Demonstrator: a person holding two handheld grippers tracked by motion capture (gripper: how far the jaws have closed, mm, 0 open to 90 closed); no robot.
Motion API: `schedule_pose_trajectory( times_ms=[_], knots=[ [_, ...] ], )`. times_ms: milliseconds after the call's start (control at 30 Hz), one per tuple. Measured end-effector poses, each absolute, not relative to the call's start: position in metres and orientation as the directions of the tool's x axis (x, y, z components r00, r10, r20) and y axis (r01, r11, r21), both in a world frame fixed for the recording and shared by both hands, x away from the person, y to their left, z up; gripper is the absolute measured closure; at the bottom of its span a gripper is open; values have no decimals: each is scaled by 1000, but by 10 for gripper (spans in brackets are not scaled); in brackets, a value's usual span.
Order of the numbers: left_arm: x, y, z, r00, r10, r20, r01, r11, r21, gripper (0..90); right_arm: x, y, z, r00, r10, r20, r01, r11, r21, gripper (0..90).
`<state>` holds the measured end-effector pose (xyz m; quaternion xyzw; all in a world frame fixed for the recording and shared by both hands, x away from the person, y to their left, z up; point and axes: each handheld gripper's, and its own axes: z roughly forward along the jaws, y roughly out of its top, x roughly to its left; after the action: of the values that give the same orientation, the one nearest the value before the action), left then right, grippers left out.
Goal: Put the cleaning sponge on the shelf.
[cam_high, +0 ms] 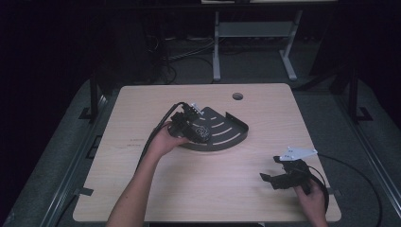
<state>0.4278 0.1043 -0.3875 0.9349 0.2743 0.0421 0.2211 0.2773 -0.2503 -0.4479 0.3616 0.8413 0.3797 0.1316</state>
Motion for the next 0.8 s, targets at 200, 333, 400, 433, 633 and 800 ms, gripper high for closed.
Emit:
schedule_pose_trajectory(
  times_ms=[200, 333, 400, 433, 633, 800],
  knots=[
    [417, 111, -387, 844, 535, -41, 495, -747, 444, 224, 277, -251, -448, -699, 713, 56, 514, 446, 733, 138],
    [411, 116, -386, 844, 534, -44, 495, -746, 445, 224, 277, -251, -448, -698, 714, 55, 514, 445, 733, 138],
    [408, 118, -386, 846, 532, -41, 491, -745, 452, 224, 277, -251, -448, -698, 714, 55, 514, 446, 733, 138],
    [406, 120, -385, 847, 531, -42, 489, -744, 455, 224, 277, -251, -449, -698, 714, 56, 515, 446, 732, 139],
    [397, 126, -384, 848, 529, -34, 484, -746, 457, 224, 278, -251, -449, -698, 714, 53, 516, 450, 729, 138],
    [388, 129, -386, 850, 526, -27, 477, -748, 461, 227, 277, -250, -449, -700, 713, 48, 514, 455, 727, 138]
  ],
)
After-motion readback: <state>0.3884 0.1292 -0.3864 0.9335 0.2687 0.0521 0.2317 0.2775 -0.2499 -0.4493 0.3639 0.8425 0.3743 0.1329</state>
